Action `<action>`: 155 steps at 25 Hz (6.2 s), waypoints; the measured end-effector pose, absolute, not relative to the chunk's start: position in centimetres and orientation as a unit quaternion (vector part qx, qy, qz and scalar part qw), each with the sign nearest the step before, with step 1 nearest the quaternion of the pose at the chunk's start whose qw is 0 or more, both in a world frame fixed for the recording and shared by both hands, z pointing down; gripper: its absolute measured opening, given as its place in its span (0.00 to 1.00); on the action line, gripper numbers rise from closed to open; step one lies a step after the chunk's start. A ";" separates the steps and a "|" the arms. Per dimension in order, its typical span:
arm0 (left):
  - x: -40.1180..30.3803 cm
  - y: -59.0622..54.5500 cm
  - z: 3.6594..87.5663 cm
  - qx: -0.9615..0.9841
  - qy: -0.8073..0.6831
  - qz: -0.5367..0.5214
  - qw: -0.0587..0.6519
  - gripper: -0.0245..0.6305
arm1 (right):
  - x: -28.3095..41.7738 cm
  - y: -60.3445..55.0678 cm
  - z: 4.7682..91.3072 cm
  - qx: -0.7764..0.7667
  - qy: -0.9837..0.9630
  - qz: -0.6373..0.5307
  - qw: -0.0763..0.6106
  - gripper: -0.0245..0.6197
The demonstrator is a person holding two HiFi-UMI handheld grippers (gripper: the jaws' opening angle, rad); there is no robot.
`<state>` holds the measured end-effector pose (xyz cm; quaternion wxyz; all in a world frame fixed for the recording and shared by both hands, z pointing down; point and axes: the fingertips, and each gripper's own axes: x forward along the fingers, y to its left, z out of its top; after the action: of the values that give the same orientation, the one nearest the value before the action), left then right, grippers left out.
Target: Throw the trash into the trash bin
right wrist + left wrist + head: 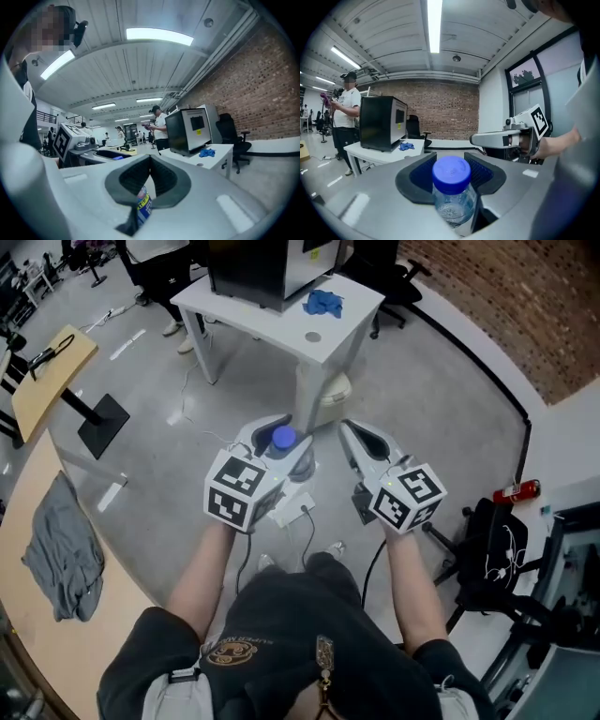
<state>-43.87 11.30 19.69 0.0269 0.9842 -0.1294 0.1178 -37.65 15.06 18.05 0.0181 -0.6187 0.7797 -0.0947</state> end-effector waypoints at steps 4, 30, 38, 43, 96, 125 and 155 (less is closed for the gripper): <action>-37.0 12.9 20.6 0.986 -0.105 0.128 0.027 0.33 | -30.9 17.2 19.1 -0.639 0.761 -0.106 0.026 0.04; -5.8 14.7 22.6 0.986 -0.047 0.162 0.005 0.33 | 0.2 20.2 21.3 -0.690 0.710 -0.110 0.086 0.04; 1.0 5.9 25.2 0.982 -0.072 0.170 0.039 0.33 | 7.1 10.4 22.1 -0.665 0.735 -0.122 0.048 0.04; 3.6 1.1 26.0 0.980 -0.089 0.170 0.046 0.33 | 9.5 4.8 22.4 -0.639 0.759 -0.127 0.022 0.04; -5.9 -15.7 63.8 0.843 -0.410 0.252 0.241 0.33 | 2.1 -17.1 76.7 -0.403 0.820 -0.322 -0.248 0.04; -0.1 -26.7 65.3 0.767 -0.591 0.192 0.162 0.33 | 11.5 -20.6 68.5 -0.399 0.839 -0.312 -0.198 0.04; 0.4 -27.7 77.5 0.765 -0.449 0.339 0.313 0.56 | 8.7 -45.5 69.5 -0.380 0.881 -0.279 -0.042 0.56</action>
<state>0.40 -27.67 77.53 0.3134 0.7647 -0.4495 0.3390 8.69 -45.53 69.53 -0.0420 -0.3799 0.8811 -0.2785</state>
